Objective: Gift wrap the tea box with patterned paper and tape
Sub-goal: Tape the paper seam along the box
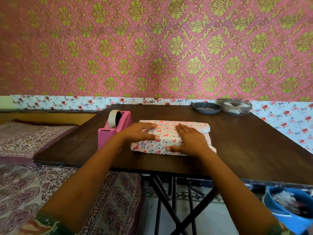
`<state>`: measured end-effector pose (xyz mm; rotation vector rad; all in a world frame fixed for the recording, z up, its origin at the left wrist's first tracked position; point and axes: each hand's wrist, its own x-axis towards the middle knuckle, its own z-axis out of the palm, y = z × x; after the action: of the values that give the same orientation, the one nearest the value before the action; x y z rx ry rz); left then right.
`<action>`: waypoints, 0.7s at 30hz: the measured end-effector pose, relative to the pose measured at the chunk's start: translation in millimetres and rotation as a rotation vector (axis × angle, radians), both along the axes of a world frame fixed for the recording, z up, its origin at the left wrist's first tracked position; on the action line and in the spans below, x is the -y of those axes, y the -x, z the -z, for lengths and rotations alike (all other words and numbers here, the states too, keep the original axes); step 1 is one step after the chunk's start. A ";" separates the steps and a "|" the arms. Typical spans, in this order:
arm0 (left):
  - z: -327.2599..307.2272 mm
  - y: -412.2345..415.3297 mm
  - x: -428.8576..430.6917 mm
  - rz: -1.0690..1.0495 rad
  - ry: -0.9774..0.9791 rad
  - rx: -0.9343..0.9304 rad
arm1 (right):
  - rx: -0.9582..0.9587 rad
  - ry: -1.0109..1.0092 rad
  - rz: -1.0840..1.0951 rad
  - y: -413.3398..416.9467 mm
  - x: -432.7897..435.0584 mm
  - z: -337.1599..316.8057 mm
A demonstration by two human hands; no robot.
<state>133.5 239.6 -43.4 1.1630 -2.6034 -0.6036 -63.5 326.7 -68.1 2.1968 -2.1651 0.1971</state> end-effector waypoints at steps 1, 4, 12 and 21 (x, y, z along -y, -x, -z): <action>0.0 -1.2 -0.7 0.018 -0.007 0.020 | 0.009 -0.021 -0.004 0.6 0.2 -1.7; 0.5 -4.1 2.3 0.050 0.000 0.047 | 0.104 -0.094 -0.022 1.6 0.1 -10.3; 9.2 -7.3 6.8 0.065 0.034 -0.020 | 0.016 -0.062 -0.080 -19.5 7.1 -24.6; 14.9 -15.5 15.8 0.052 0.091 0.099 | -0.042 -0.133 -0.071 -37.4 22.0 -15.0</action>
<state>149.0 223.8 -58.3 1.1278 -2.7203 -0.4431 -26.1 304.6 -53.1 2.3276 -2.1385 0.0097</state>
